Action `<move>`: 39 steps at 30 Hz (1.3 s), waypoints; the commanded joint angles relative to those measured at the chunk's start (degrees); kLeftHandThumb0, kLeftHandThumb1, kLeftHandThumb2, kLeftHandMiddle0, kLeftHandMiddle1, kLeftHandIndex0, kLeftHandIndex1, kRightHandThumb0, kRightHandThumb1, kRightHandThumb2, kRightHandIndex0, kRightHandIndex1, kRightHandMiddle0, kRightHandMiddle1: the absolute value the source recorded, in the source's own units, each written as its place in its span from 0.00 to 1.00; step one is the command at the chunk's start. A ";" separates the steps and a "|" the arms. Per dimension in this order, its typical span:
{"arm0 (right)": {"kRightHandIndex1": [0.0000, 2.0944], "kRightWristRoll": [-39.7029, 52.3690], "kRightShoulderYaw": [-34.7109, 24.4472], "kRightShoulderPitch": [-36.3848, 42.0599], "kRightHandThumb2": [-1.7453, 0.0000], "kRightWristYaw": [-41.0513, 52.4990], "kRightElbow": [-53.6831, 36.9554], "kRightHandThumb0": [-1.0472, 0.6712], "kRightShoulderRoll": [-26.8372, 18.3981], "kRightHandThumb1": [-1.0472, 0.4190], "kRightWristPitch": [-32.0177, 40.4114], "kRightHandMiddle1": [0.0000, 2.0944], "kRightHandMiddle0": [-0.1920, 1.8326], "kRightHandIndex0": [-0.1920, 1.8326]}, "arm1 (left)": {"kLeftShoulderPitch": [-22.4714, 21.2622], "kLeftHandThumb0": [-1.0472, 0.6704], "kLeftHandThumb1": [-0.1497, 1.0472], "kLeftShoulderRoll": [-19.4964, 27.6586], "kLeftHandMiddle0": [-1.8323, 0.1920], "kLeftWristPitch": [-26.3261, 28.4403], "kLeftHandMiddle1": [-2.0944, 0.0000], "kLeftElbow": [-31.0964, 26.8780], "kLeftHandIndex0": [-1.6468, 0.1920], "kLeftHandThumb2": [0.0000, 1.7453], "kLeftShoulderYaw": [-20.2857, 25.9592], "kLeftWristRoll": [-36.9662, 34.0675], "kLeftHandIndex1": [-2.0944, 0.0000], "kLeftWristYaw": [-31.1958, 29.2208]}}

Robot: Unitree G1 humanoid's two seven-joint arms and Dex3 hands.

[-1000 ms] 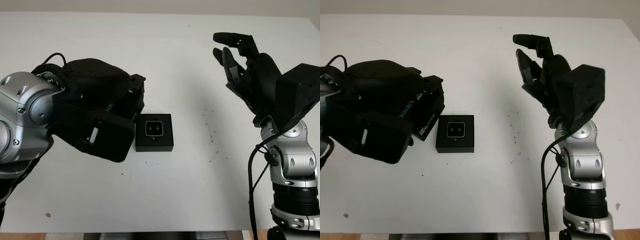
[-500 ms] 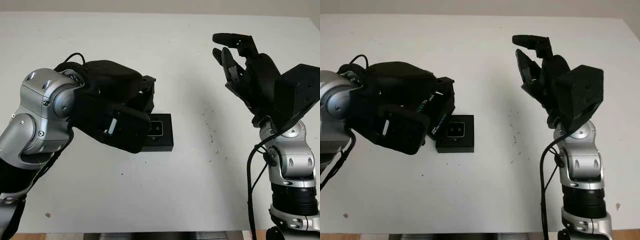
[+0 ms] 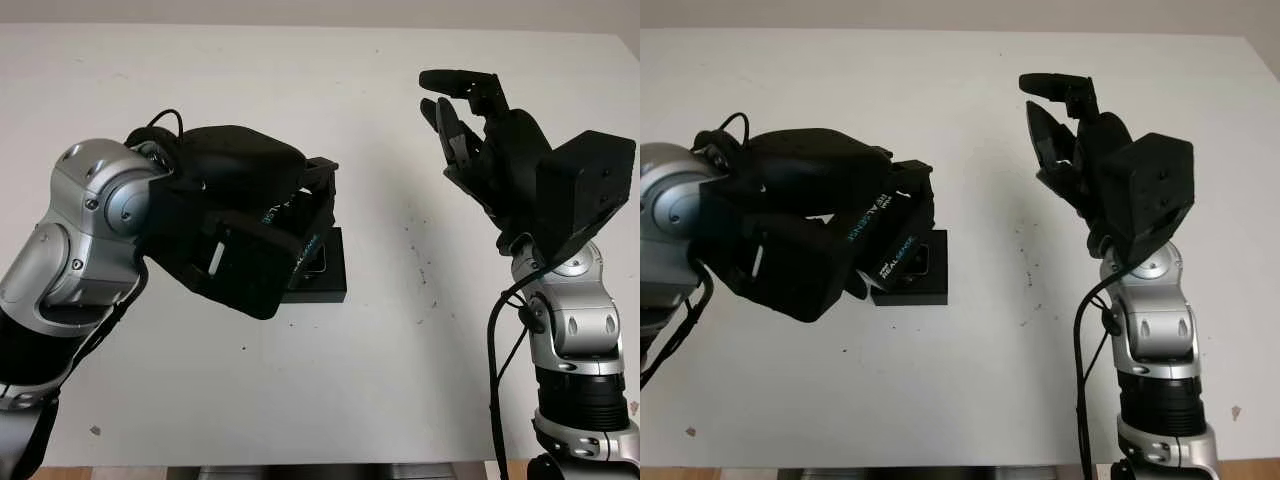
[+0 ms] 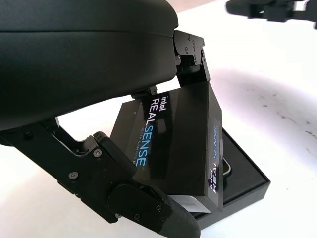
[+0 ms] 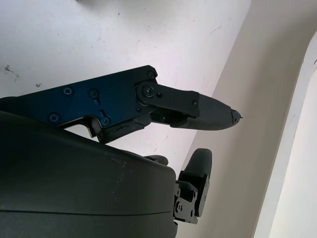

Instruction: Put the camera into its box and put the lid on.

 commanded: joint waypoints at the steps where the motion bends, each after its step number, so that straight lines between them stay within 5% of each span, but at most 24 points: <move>1: 0.06 -0.08 0.05 0.47 0.67 -0.27 -0.78 0.25 0.34 0.00 -0.55 0.55 0.00 0.21 | 0.82 0.42 1.00 0.56 0.45 -1.41 0.00 -0.63 0.69 0.19 1.23 -0.37 0.00 1.33; 6: 0.07 -0.68 0.35 0.19 0.67 -0.33 -0.16 0.23 0.40 0.00 -0.77 0.53 0.00 0.21 | -1.20 0.42 1.00 -0.76 0.36 3.05 0.00 -1.03 0.56 0.20 -0.33 1.90 0.00 -0.95; 10: 0.06 -0.30 0.36 0.23 0.68 0.42 0.66 0.22 0.45 0.00 -1.57 0.53 0.00 0.20 | -2.64 0.42 1.00 -2.04 0.42 2.86 0.00 0.25 0.64 0.20 -0.56 -0.35 0.00 -1.53; 19: 0.06 -0.13 0.23 1.04 0.68 0.76 0.68 0.23 0.69 0.00 -2.57 0.53 0.00 0.20 | -0.90 0.41 1.00 0.85 0.32 -15.50 0.00 4.67 0.57 0.25 0.08 -3.67 0.00 4.53; 25: 0.07 -0.58 0.41 1.34 0.68 -0.12 0.41 0.23 1.34 0.00 -2.61 0.56 0.00 0.21 | -2.23 0.39 1.00 2.09 0.38 -22.95 0.00 8.49 0.65 0.22 0.03 -9.13 0.00 2.50; 39: 0.07 -0.43 0.43 1.55 0.69 0.31 -0.04 0.23 1.43 0.00 -1.70 0.54 0.00 0.20 | -5.52 0.40 1.00 3.43 0.55 -49.68 0.00 22.45 0.81 0.14 -2.14 -6.20 0.04 7.96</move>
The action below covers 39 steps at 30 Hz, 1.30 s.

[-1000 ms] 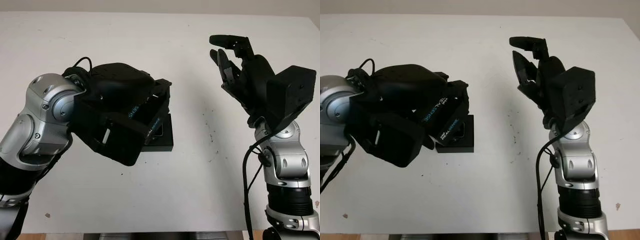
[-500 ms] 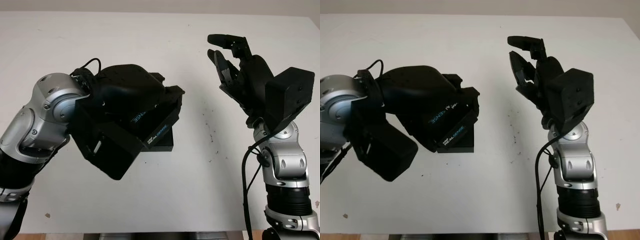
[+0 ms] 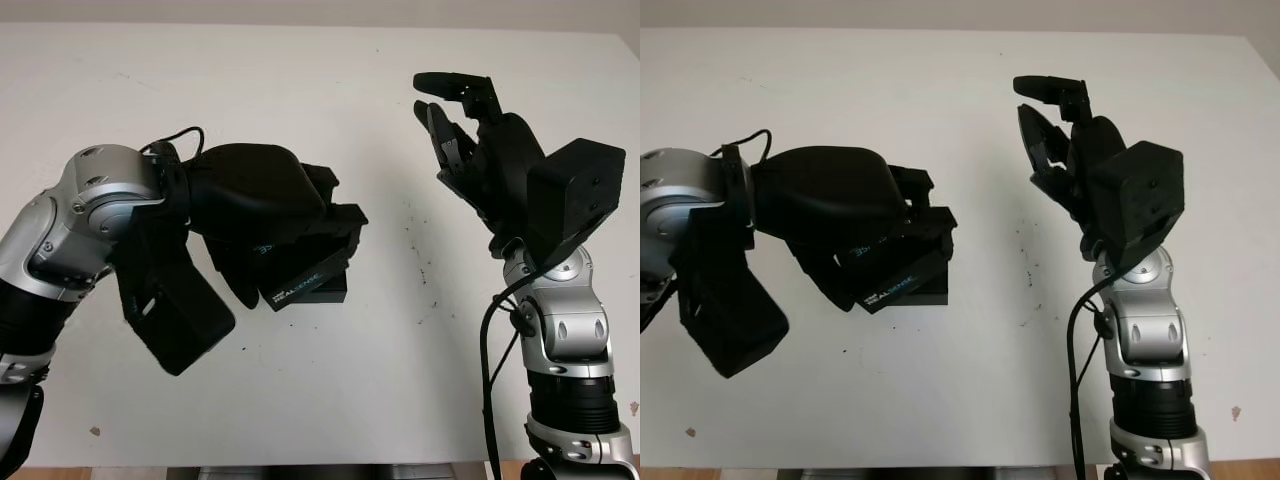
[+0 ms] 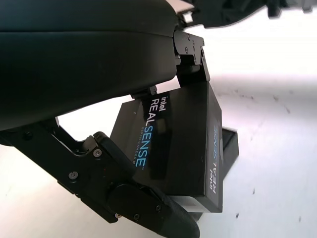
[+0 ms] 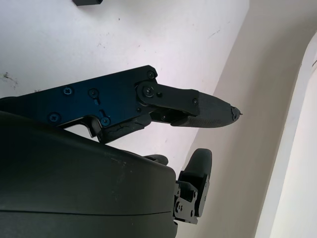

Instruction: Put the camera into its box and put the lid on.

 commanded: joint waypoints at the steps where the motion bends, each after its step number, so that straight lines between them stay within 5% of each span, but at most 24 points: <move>1: 0.07 0.32 -0.01 0.81 0.69 0.29 -0.75 0.23 -0.02 0.00 -0.06 0.54 0.00 0.20 | -2.04 0.41 1.00 0.36 0.54 -3.65 0.00 2.59 0.82 0.13 -0.66 0.78 0.05 1.62; 9: 0.07 0.14 0.07 1.15 0.68 0.60 -1.29 0.24 -0.31 0.00 0.59 0.52 0.00 0.19 | -6.76 0.39 1.00 -0.85 0.46 -12.24 0.00 10.95 0.79 0.14 -1.98 2.29 0.01 4.47; 18: 0.07 -0.03 -0.41 1.82 0.70 0.01 -1.92 0.23 -0.25 0.00 1.25 0.51 0.01 0.20 | -12.22 0.36 1.00 -3.30 0.43 -25.43 0.00 20.53 0.65 0.22 -2.91 6.92 0.00 13.13; 27: 0.07 -0.92 -0.01 1.55 0.70 0.28 -1.58 0.23 -1.09 0.00 1.56 0.49 0.02 0.21 | -15.69 0.40 1.00 -5.02 0.38 -35.83 0.00 25.71 0.59 0.18 -3.10 10.14 0.00 21.20; 34: 0.07 -0.63 -0.30 1.96 0.70 -0.20 -2.72 0.23 -0.55 0.00 2.44 0.49 0.02 0.21 | -18.46 0.43 1.00 -7.05 0.43 -42.31 0.00 31.48 0.70 0.13 -4.33 10.20 0.00 24.57; 39: 0.07 -0.87 -0.33 2.30 0.70 -0.03 -2.75 0.22 -1.09 0.00 2.12 0.49 0.02 0.21 | -20.72 0.44 1.00 -7.53 0.41 -43.48 0.00 33.16 0.68 0.11 -5.03 12.83 0.00 24.22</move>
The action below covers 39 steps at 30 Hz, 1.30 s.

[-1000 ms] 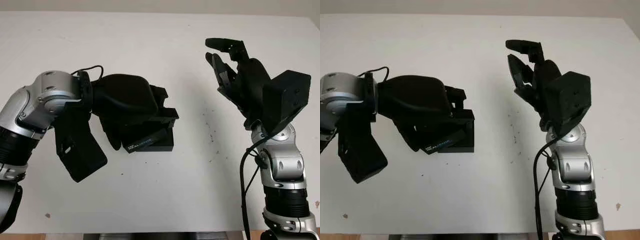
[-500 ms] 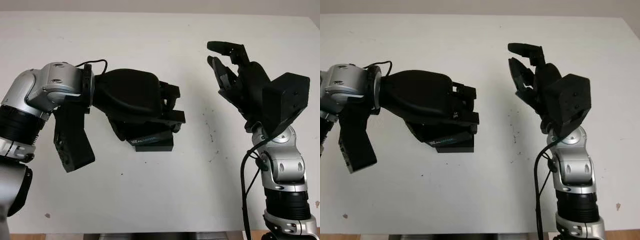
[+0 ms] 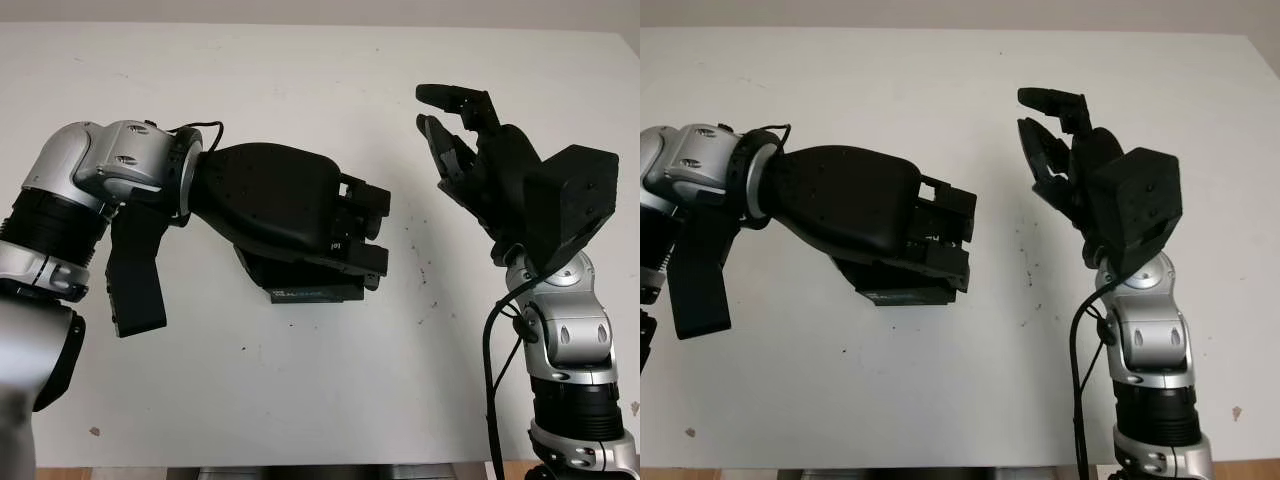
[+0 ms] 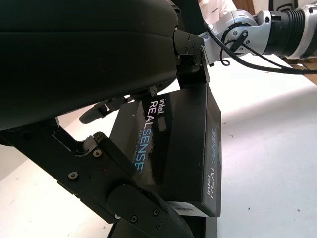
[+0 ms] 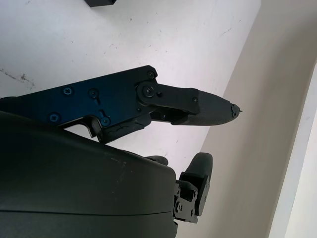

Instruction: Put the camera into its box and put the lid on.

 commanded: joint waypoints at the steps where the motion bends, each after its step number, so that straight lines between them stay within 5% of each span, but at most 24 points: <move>1: 0.07 -0.16 -0.37 0.78 0.70 -0.06 -1.29 0.22 -0.52 0.00 0.33 0.49 0.02 0.21 | -2.46 0.45 1.00 0.00 0.41 -0.23 0.00 -0.19 0.68 0.11 -0.57 2.04 0.00 0.01; 9: 0.06 -0.33 0.19 1.04 0.70 -0.39 -1.86 0.22 -0.11 0.00 1.01 0.47 0.03 0.21 | -4.04 0.44 1.00 -0.63 0.37 2.44 0.00 3.38 0.66 0.10 -2.07 5.19 0.00 1.36; 12: 0.06 -0.70 0.50 0.95 0.69 -0.94 -2.08 0.22 0.24 0.00 1.80 0.46 0.03 0.21 | -4.44 0.39 1.00 -0.29 0.42 4.74 0.00 2.85 0.67 0.23 -2.60 5.25 0.00 0.50; 17: 0.06 -0.62 0.67 0.85 0.69 -1.15 -1.63 0.23 0.68 0.00 1.62 0.47 0.02 0.21 | -5.28 0.38 1.00 0.27 0.48 6.82 0.00 3.34 0.77 0.18 -4.33 3.02 0.00 -2.35; 27: 0.06 -0.38 0.36 1.09 0.69 -1.17 -1.09 0.22 0.96 0.00 0.72 0.49 0.01 0.21 | -4.86 0.42 1.00 0.89 0.43 8.33 0.00 3.69 0.65 0.17 -7.02 -3.01 0.00 -7.51; 39: 0.06 -0.53 0.54 0.79 0.70 -1.84 -0.66 0.22 1.84 0.00 0.35 0.52 0.01 0.22 | -3.46 0.45 1.00 0.97 0.39 6.09 0.00 2.78 0.67 0.11 -6.61 -6.52 0.00 -8.47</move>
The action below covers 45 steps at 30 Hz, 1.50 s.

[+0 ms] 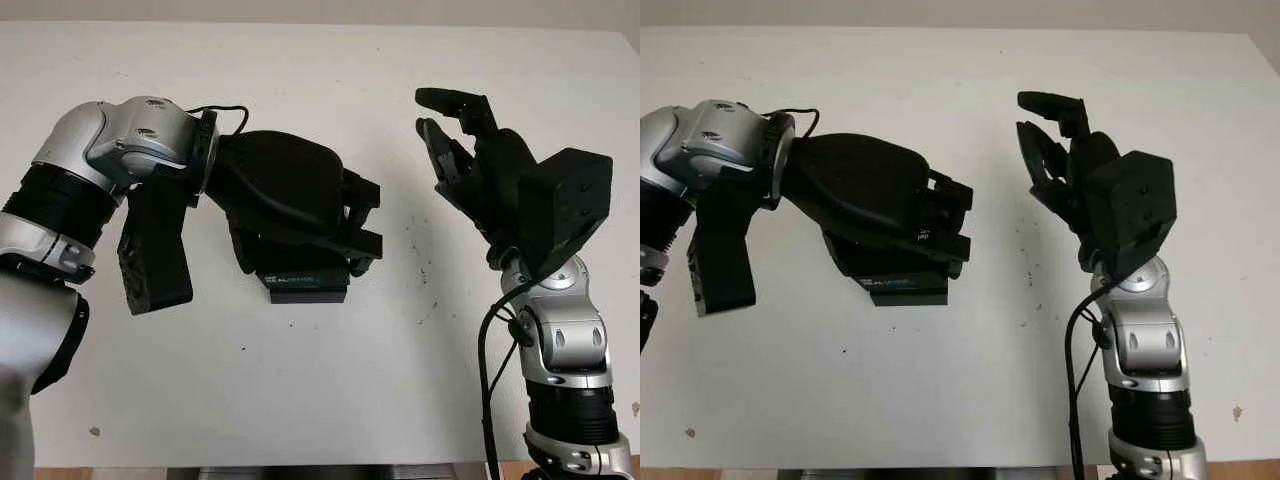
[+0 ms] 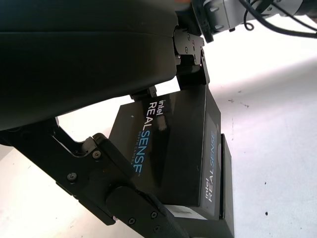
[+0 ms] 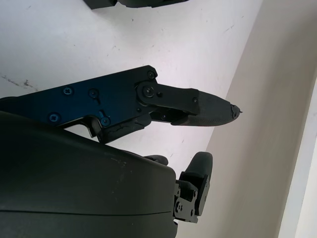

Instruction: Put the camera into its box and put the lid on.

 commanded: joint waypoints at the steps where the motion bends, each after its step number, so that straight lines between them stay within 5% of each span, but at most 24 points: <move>1: 0.06 -0.07 0.11 0.34 0.70 -0.25 -0.46 0.22 0.30 0.00 -0.82 0.52 0.01 0.22 | 0.41 0.45 1.00 0.38 0.39 -1.21 0.00 -0.03 0.67 0.10 0.44 0.15 0.00 1.00; 18: 0.07 -0.07 -0.01 1.47 0.71 -1.21 -1.13 0.23 1.15 0.00 -1.70 0.55 0.01 0.23 | 0.64 0.45 1.00 0.16 0.41 -0.20 0.00 -1.89 0.69 0.11 0.04 8.16 0.00 3.23; 24: 0.07 -0.05 0.06 1.50 0.71 -1.23 -1.30 0.23 0.99 0.00 -1.30 0.54 0.01 0.23 | 0.59 0.47 1.00 -0.72 0.52 1.56 0.00 0.62 0.81 0.09 -1.42 5.36 0.03 1.75; 28: 0.07 0.23 -0.10 1.63 0.71 -1.18 -1.28 0.23 1.13 0.00 -1.56 0.53 0.01 0.23 | 1.09 0.36 1.00 -1.87 0.58 6.66 0.00 1.90 0.80 0.13 -2.94 -1.74 0.12 -3.69; 40: 0.07 -0.58 0.17 1.98 0.71 -1.90 -1.77 0.23 1.28 0.00 -1.48 0.53 0.02 0.24 | 1.83 0.33 1.00 -2.98 0.55 6.57 0.00 1.03 0.81 0.12 -2.56 -1.57 0.00 -4.30; 45: 0.07 -0.56 0.00 2.02 0.71 -1.91 -1.15 0.22 1.51 0.00 -2.33 0.54 0.02 0.24 | 1.19 0.43 1.00 -2.98 0.62 4.40 0.00 0.40 0.81 0.11 -2.51 1.72 0.10 -2.91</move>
